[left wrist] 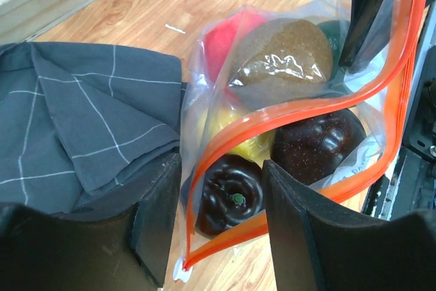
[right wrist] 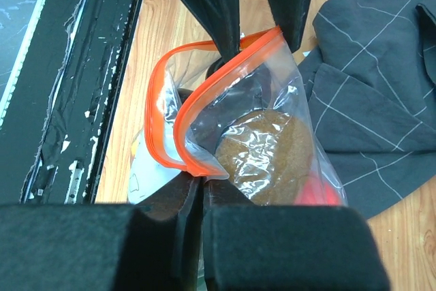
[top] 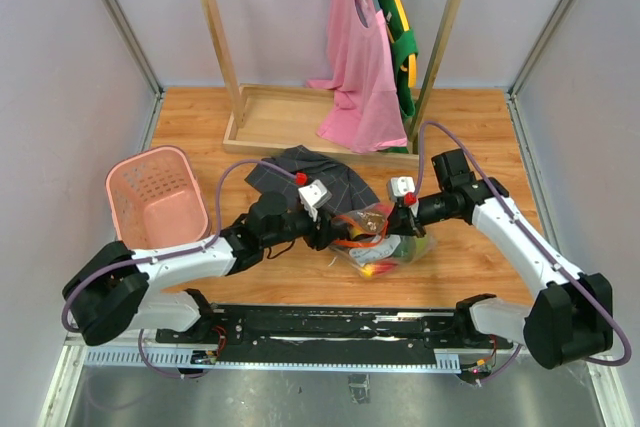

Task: Open the zip-top bag and remove the fake food
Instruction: Open the zipper of the food storage bag at the center of the board.

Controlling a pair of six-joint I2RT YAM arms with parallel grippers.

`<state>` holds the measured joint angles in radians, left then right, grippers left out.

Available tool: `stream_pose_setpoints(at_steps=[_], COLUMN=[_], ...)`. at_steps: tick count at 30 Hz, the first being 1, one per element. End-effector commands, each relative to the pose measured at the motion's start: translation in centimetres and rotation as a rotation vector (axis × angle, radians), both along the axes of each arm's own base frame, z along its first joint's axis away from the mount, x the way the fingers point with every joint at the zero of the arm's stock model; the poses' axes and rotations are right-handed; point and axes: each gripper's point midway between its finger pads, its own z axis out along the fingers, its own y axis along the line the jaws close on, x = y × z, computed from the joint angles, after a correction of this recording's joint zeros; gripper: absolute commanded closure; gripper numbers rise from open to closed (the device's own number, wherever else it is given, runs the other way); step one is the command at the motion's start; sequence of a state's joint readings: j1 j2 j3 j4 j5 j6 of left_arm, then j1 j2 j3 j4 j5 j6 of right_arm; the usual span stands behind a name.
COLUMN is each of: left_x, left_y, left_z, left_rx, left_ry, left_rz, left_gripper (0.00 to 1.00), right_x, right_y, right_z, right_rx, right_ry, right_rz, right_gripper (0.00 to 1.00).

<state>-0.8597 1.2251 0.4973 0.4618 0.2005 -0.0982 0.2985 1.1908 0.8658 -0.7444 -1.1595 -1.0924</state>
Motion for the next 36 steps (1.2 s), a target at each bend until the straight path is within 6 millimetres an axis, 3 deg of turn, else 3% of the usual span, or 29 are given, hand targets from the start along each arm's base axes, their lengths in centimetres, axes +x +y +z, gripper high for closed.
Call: stream_pose_setpoints(at_steps=[1,4,5,7,12,15,18,21,26,30,33,36], left_x=[0.1,-0.4,-0.6,-1.1,-1.6,-2.1,-2.6,-2.7,-2.3,-2.1,-1.9,-1.6], left_y=[-1.6,-2.5,-2.8,-3.4,-4.1,-4.5,-5.2,-6.3,-8.9,-10.6,-10.8,-9.9], left_z=[2.4,3.0,3.3,4.2,6.0,6.9,8.0,8.8,12.1,13.7,13.1,10.3], left_rx=[-0.093,-0.127,-0.141,-0.174,-0.238,-0.278,-0.319,-0.341,-0.394,-0.445,-0.467,-0.48], left_ry=[-0.057,-0.031,-0.016,0.015,0.106,0.137,0.164,0.189,0.223,0.238,0.247,0.292], left_rz=[-0.055,-0.101,-0.115,-0.146,-0.148,-0.178,-0.217,-0.262,-0.355,-0.39,-0.375,-0.301], left_gripper=[0.51,0.91,0.99,1.0,1.0,1.0,1.0,1.0,1.0,1.0,1.0,1.0], right_x=[0.5,1.2,1.4,2.0,2.3,1.8,1.2,2.9,6.6,7.2,6.8,6.6], right_y=[-0.1,-0.6,-0.8,-1.3,-2.4,-3.0,-3.0,-3.5,-4.9,-4.6,-3.1,-1.0], right_z=[1.3,2.0,2.3,3.1,4.4,3.6,3.1,3.9,8.9,12.2,11.4,7.6], right_rx=[-0.006,-0.012,-0.014,-0.022,-0.09,-0.146,-0.159,-0.207,-0.254,-0.231,-0.206,-0.224], right_ry=[-0.005,-0.004,-0.006,-0.009,-0.026,0.005,0.066,0.028,-0.164,-0.22,-0.138,-0.018], right_rz=[-0.02,-0.068,-0.084,-0.127,-0.19,-0.185,-0.155,-0.191,-0.288,-0.269,-0.206,-0.146], right_gripper=[0.95,0.79,0.72,0.58,0.45,0.53,0.76,0.94,0.99,0.99,0.96,0.93])
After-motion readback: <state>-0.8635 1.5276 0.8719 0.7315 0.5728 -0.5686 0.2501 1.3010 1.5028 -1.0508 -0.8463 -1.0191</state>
